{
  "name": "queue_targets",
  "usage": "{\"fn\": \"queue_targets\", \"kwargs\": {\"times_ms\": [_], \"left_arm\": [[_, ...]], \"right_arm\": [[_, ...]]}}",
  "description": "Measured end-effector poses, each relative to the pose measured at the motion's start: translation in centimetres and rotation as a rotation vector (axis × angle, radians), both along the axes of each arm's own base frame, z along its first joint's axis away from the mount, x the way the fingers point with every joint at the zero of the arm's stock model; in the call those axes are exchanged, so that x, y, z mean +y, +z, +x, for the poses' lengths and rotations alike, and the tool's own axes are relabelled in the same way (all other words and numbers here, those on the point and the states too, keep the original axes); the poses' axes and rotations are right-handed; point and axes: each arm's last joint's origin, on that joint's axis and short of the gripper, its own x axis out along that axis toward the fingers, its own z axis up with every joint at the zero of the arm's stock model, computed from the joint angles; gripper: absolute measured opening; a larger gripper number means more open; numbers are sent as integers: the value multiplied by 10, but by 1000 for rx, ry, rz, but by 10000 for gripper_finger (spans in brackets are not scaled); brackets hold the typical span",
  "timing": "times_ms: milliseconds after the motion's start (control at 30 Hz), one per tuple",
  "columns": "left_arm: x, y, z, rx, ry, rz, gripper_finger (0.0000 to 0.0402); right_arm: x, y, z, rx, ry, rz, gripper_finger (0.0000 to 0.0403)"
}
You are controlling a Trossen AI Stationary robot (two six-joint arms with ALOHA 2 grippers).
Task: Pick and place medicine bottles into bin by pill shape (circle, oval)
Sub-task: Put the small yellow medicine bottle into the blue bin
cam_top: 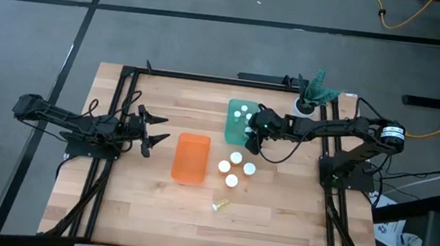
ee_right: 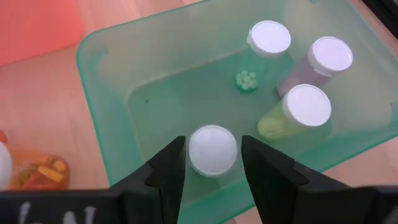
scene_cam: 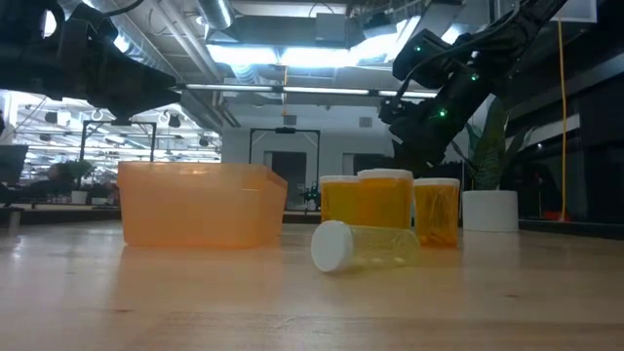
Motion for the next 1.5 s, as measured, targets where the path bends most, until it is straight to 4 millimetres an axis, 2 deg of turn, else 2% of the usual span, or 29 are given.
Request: {"fn": "queue_targets", "kwargs": {"times_ms": [133, 267, 367, 467, 567, 667, 767, 933, 1100, 1300, 1500], "left_arm": [[0, 0, 0, 0, 0, 0, 263], [0, 0, 0, 0, 0, 1, 263], [0, 0, 0, 0, 0, 1, 263], [0, 0, 0, 1, 0, 1, 263], [0, 0, 0, 3, 0, 1, 263], [0, 0, 0, 4, 0, 1, 263], [0, 0, 0, 3, 0, 0, 263], [0, 0, 0, -5, 0, -23, 263], [0, 0, 0, -11, 0, -42, 263], [0, -1, 0, -10, 0, -46, 263], [0, -1, 0, -7, 0, -43, 263]], "right_arm": [[-2, 10, 7, -24, 2, -8, 159], [-3, 29, 15, 2, 2, 0, 159], [4, 46, 21, 33, 6, 23, 159], [27, 59, 30, 25, 108, 17, 159], [65, 65, 38, -22, 328, -10, 159], [105, 67, 38, -47, 508, 2, 159], [136, 67, 34, -51, 578, 33, 159], [176, 68, 24, -70, 667, 68, 159], [202, 67, 25, -83, 714, 98, 159], [227, 63, 53, 99, 759, 73, 159], [237, 68, 77, 280, 819, 8, 159]]}}
